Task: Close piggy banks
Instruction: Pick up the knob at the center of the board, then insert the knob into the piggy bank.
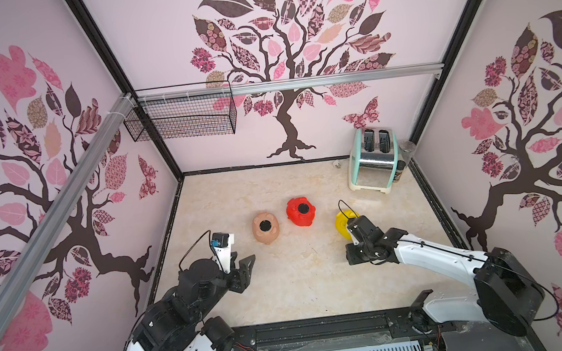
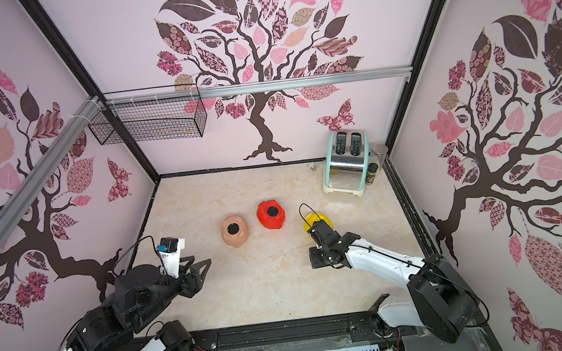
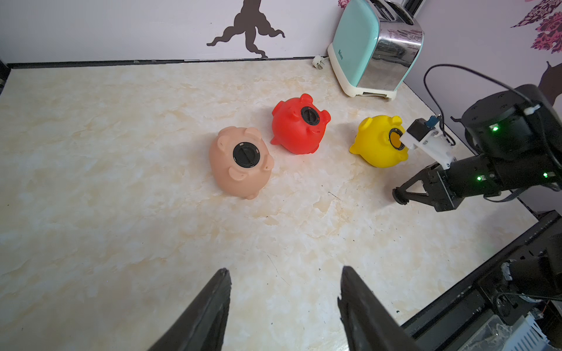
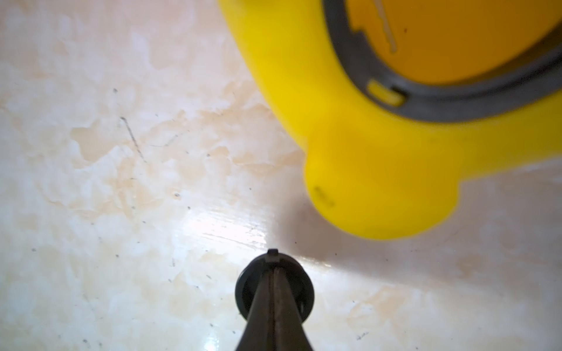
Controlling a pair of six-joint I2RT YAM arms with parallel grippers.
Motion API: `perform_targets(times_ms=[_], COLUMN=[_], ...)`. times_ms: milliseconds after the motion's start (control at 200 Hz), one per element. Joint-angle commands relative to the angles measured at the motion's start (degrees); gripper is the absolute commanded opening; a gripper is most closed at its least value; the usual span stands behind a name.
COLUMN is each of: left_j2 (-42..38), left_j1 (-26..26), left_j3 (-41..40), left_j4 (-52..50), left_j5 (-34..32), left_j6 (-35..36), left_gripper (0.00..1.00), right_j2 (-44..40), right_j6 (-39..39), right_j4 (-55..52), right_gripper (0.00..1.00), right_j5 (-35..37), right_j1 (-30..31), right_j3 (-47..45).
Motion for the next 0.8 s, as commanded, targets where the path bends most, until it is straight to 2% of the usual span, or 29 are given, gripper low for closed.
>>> perform_targets(times_ms=[0, 340, 795], left_j2=[-0.1, -0.4, 0.5], left_j1=[0.0, 0.0, 0.0], left_j3=[-0.6, -0.7, -0.8], left_j4=[1.4, 1.4, 1.8], left_j5=[-0.1, -0.1, 0.8], left_j6=[0.2, 0.2, 0.4], left_gripper=[0.6, 0.6, 0.6], right_j2=[-1.5, -5.6, -4.5], right_j6=[-0.4, -2.1, -5.2], right_j4=[-3.5, -8.1, -7.0], right_gripper=[0.0, 0.0, 0.0], right_j5=[-1.0, 1.2, -4.2], right_j1=[0.3, -0.7, -15.2], right_j3=[3.6, 12.0, 18.8])
